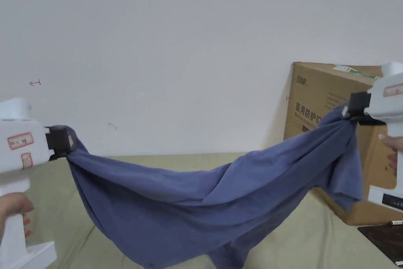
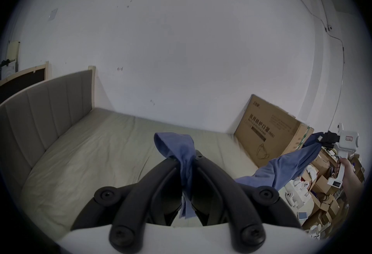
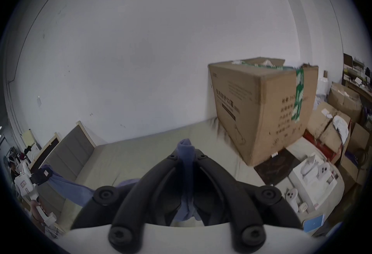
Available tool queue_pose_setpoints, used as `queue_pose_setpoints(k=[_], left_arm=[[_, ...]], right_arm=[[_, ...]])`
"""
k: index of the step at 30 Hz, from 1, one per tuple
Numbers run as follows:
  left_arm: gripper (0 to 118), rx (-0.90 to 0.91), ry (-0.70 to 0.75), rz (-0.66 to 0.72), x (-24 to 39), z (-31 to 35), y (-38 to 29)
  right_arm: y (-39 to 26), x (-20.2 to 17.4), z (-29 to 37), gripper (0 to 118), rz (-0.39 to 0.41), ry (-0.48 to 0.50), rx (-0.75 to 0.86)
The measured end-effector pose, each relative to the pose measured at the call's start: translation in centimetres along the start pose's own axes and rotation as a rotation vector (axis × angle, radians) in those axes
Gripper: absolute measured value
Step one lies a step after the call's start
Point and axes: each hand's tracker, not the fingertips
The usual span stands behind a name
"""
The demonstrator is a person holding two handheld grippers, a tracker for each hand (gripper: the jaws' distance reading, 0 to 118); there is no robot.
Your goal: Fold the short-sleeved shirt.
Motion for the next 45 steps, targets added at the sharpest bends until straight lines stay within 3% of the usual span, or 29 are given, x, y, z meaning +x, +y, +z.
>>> queue_pose_setpoints(k=[3,7,10,14,18,23,27,28,29,30,31,32,33,34,36,37,42,45], left_arm=[[6,-0.096,0.047,0.047,-2.7,-0.6,-3.8],[6,-0.299,0.105,0.112,-7.3,-0.8,-11.9],[6,-0.447,0.130,0.180,-9.8,0.3,-17.9],[6,-0.521,0.135,0.243,-12.6,2.4,-23.5],[6,-0.540,0.142,0.242,-13.3,5.2,-25.9],[6,-0.546,0.179,0.242,-13.7,8.0,-27.2],[6,-0.630,0.181,0.233,-12.9,9.2,-28.5],[6,-0.650,0.167,0.249,-13.0,9.3,-28.9],[7,-0.642,0.167,0.261,-13.1,9.6,-29.1],[17,-0.640,0.165,0.271,-13.1,9.8,-29.3],[39,-0.640,0.153,0.288,-13.6,9.8,-29.0],[62,-0.630,0.160,0.292,-13.5,10.2,-28.8],[71,-0.615,0.169,0.295,-13.4,10.7,-28.5],[80,-0.600,0.171,0.298,-13.3,11.2,-28.1],[109,-0.552,0.140,0.315,-13.4,12.3,-26.8],[108,-0.506,0.132,0.310,-13.0,13.0,-25.7],[108,-0.305,0.117,0.237,-9.8,16.0,-21.0],[108,-0.120,0.110,0.186,-6.3,18.2,-18.8]], right_arm=[[-4.9,3.3,-0.5,8,-0.074,-0.031,-0.075],[-14.9,7.5,-0.5,8,-0.085,-0.106,-0.261],[-22.4,10.3,0.4,8,-0.145,-0.131,-0.403],[-29.3,12.4,3.2,8,-0.192,-0.138,-0.491],[-31.9,12.9,5.8,8,-0.182,-0.132,-0.519],[-33.1,15.3,7.1,8,-0.224,-0.125,-0.512],[-34.0,16.0,6.8,8,-0.169,-0.141,-0.580],[-34.5,13.9,7.6,8,-0.154,-0.147,-0.588],[-34.7,13.7,7.5,8,-0.146,-0.151,-0.595],[-34.9,13.5,7.3,8,-0.140,-0.157,-0.600],[-34.8,13.1,7.2,14,-0.133,-0.164,-0.606],[-34.7,12.8,7.1,37,-0.129,-0.167,-0.613],[-34.4,12.4,7.3,37,-0.131,-0.169,-0.608],[-34.1,12.1,7.5,50,-0.137,-0.166,-0.600],[-34.0,12.0,7.4,103,-0.144,-0.156,-0.577],[-33.3,11.2,7.7,118,-0.135,-0.135,-0.538],[-30.2,5.4,9.6,118,-0.103,-0.015,-0.374],[-28.5,-0.2,11.5,118,-0.028,0.106,-0.208]])
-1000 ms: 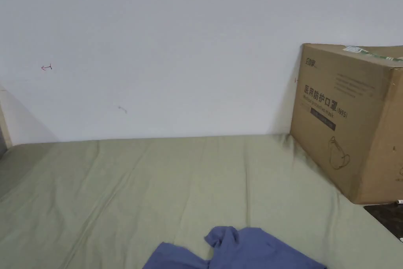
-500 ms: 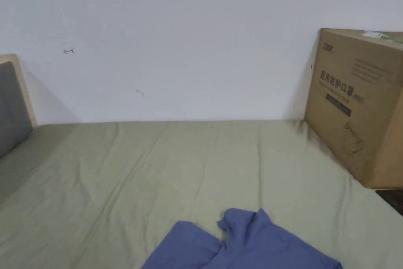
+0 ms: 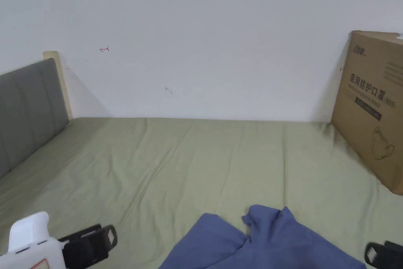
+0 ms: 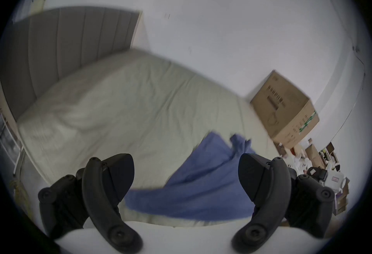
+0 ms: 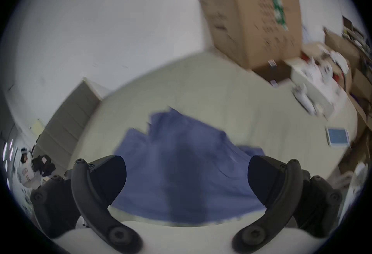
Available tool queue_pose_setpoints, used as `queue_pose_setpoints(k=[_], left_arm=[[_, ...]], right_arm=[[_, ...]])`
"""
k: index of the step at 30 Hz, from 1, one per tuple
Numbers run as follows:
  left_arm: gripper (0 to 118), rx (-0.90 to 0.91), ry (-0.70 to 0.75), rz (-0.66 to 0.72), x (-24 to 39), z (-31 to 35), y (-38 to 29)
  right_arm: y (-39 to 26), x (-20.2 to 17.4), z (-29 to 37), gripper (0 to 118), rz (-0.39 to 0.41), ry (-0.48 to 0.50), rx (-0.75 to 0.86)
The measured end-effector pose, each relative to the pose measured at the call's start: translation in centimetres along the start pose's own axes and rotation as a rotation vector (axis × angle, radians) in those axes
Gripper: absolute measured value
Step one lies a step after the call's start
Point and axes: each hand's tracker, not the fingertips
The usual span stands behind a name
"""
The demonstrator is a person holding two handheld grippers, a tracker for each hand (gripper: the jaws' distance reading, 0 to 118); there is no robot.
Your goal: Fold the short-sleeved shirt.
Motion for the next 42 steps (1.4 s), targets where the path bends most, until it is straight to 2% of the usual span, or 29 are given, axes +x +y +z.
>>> queue_pose_setpoints(k=[3,4,5,6,8,9,10,12,13,15,18,20,22,23,24,26,27,30,32,35,37,40,41,42], left_arm=[[107,0.174,-0.065,-0.045,1.6,1.8,0.6],[104,0.241,-0.066,-0.080,2.4,2.7,0.3],[98,0.303,-0.063,-0.109,3.2,3.5,0.0],[85,0.361,-0.057,-0.140,3.8,4.0,-0.3],[14,0.440,-0.073,-0.183,5.0,5.4,-0.8],[0,0.453,-0.064,-0.198,5.5,5.7,-1.0],[0,0.467,0.006,-0.212,5.9,5.9,-1.3],[0,0.451,-0.013,-0.204,5.7,6.4,-1.4],[0,0.413,-0.053,-0.194,5.1,6.2,-1.0],[0,0.360,-0.015,-0.180,3.8,5.9,-0.3],[0,0.095,0.084,-0.148,0.5,3.8,1.4],[0,-0.146,0.140,-0.036,-3.2,1.2,1.4],[0,-0.339,0.138,0.116,-7.1,-1.5,0.3],[3,-0.368,0.114,0.187,-8.9,-2.5,-0.8],[16,-0.400,0.127,0.193,-9.8,-3.2,-1.7],[99,-0.447,0.210,0.172,-11.3,-4.9,-3.6],[116,-0.473,0.207,0.158,-11.7,-5.7,-4.5],[113,-0.501,0.252,0.040,-12.0,-8.0,-6.2],[113,-0.508,0.274,-0.047,-11.9,-9.7,-7.3],[113,-0.563,0.287,-0.112,-12.2,-12.6,-9.0],[116,-0.626,0.288,-0.131,-12.9,-14.6,-10.9],[118,-0.553,0.311,-0.215,-12.2,-14.9,-12.5],[117,-0.555,0.326,-0.195,-12.0,-14.6,-12.4],[111,-0.547,0.333,-0.191,-11.7,-14.2,-12.2]], right_arm=[[0.5,-5.3,1.6,116,0.119,0.125,0.216],[0.4,-6.8,2.2,112,0.165,0.160,0.290],[0.2,-8.3,2.9,106,0.209,0.192,0.359],[-0.1,-9.5,3.5,95,0.234,0.200,0.423],[-0.6,-12.0,4.7,17,0.251,0.174,0.520],[-0.7,-12.7,4.8,0,0.241,0.154,0.539],[-1.0,-13.2,4.9,0,0.216,0.136,0.556],[-0.6,-13.1,4.7,0,0.186,0.266,0.510],[-0.5,-13.3,4.5,0,0.184,0.273,0.482],[-0.3,-13.3,4.2,0,0.201,0.253,0.460],[-0.8,-13.2,4.1,0,0.240,0.265,0.433],[-1.3,-13.2,3.8,0,0.251,0.261,0.436],[-1.6,-13.2,3.5,0,0.257,0.265,0.416],[-1.5,-13.7,3.2,0,0.262,0.254,0.386],[-1.7,-13.7,2.9,0,0.261,0.258,0.360],[-2.1,-13.6,2.2,0,0.253,0.267,0.317],[-2.0,-13.7,2.0,0,0.253,0.264,0.303],[-2.7,-14.0,1.7,0,0.272,0.244,0.275],[-2.9,-14.1,1.6,0,0.311,0.232,0.264],[-3.1,-14.3,1.5,0,0.343,0.216,0.249],[-3.1,-14.4,1.3,0,0.340,0.215,0.237],[-3.1,-14.0,0.9,0,0.308,0.210,0.220],[-3.2,-13.9,0.7,0,0.293,0.209,0.213],[-3.2,-13.8,0.6,0,0.282,0.209,0.211]])
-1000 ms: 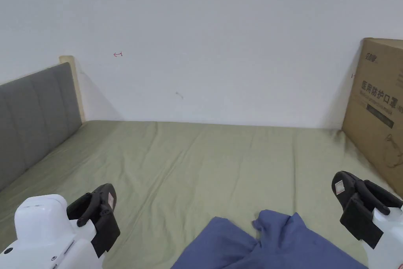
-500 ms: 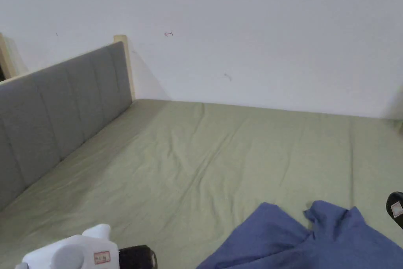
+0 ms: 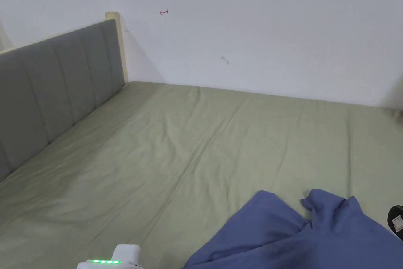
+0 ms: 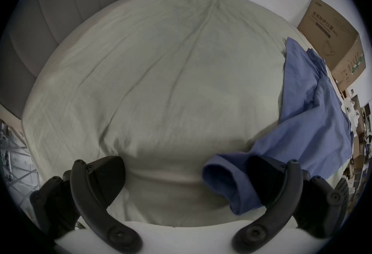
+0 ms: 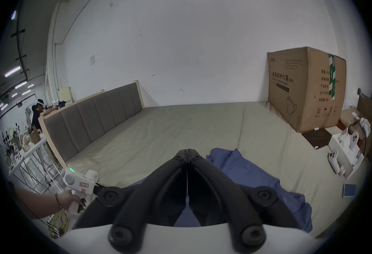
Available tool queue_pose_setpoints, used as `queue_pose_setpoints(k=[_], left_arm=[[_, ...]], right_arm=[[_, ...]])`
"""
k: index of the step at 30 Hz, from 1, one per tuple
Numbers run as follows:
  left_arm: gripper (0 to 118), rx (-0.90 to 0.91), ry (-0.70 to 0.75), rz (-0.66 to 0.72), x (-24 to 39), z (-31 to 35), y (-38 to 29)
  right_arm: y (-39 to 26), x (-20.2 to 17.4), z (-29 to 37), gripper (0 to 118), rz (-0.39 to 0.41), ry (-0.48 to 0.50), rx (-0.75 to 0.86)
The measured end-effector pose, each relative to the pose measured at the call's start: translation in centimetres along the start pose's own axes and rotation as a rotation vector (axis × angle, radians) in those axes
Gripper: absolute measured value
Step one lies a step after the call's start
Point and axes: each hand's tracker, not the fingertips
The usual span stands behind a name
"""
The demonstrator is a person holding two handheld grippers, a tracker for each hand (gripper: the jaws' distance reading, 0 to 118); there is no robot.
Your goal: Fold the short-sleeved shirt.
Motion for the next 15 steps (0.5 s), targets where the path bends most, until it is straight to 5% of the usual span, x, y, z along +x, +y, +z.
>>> queue_pose_setpoints(k=[2,3,4,6,11,15], left_arm=[[65,0.064,0.027,0.011,0.6,2.0,-0.3],[21,0.106,0.029,0.016,0.8,3.1,-0.5],[2,0.148,0.007,0.031,0.9,4.5,-0.6],[2,0.185,-0.198,0.115,0.9,5.9,-0.9],[2,0.368,-0.236,0.176,1.1,11.1,-0.5],[2,0.426,-0.308,0.225,0.6,13.3,-0.1]], right_arm=[[-0.3,0.6,0.1,0,-0.039,0.009,0.010],[-0.3,0.8,0.3,0,-0.063,0.012,0.031],[-0.4,1.1,0.5,0,-0.089,-0.006,0.058],[-0.2,1.8,0.7,0,-0.148,-0.022,0.099],[1.9,6.4,-1.5,0,-0.396,0.008,0.085],[4.1,13.0,-5.7,0,-0.501,-0.010,0.009]])
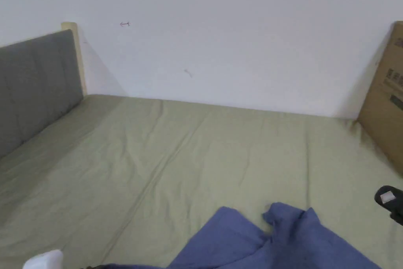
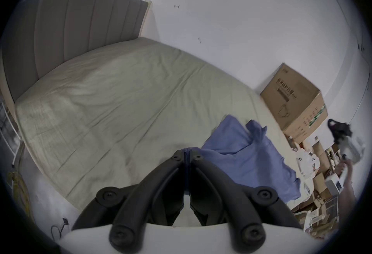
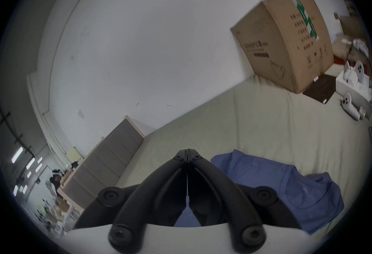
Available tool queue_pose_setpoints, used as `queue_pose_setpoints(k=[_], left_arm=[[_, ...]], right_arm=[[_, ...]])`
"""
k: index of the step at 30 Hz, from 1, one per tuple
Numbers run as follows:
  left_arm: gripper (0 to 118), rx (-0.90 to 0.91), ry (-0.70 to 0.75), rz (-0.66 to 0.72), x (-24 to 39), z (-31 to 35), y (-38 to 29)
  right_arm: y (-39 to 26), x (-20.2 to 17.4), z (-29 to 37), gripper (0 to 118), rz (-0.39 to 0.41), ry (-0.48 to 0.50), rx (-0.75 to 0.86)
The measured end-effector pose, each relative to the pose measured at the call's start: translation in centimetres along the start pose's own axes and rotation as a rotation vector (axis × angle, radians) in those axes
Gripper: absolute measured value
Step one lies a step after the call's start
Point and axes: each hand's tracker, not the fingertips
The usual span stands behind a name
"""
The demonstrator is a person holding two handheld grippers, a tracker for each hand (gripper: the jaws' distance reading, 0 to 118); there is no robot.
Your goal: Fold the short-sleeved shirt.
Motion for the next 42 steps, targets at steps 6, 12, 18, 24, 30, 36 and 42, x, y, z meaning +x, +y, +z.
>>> queue_pose_setpoints(k=[6,12,18,24,30,36,42], left_arm=[[2,-0.020,0.019,-0.072,0.3,-0.3,0.0],[2,-0.067,0.056,-0.102,0.3,-1.7,-0.4],[2,-0.100,0.107,-0.104,-0.1,-3.0,-0.8],[2,-0.142,0.144,-0.112,-0.6,-4.1,-1.1],[2,-0.149,0.144,-0.117,-0.3,-4.1,-1.0],[2,-0.121,0.108,-0.085,-0.4,-2.5,0.1],[2,-0.025,0.019,-0.097,1.5,-1.0,4.3]], right_arm=[[4.1,2.7,-11.1,34,0.131,-0.148,-0.299],[2.6,7.9,-23.6,118,0.186,-0.330,-0.771],[-0.1,10.6,-31.0,118,0.318,-0.430,-0.864],[-2.6,10.2,-35.1,110,0.385,-0.421,-1.002],[-2.4,8.1,-33.5,1,0.445,-0.348,-1.003],[1.7,4.7,-25.7,1,0.446,-0.264,-0.792],[8.2,-0.2,-12.7,1,0.454,-0.254,-0.573]])
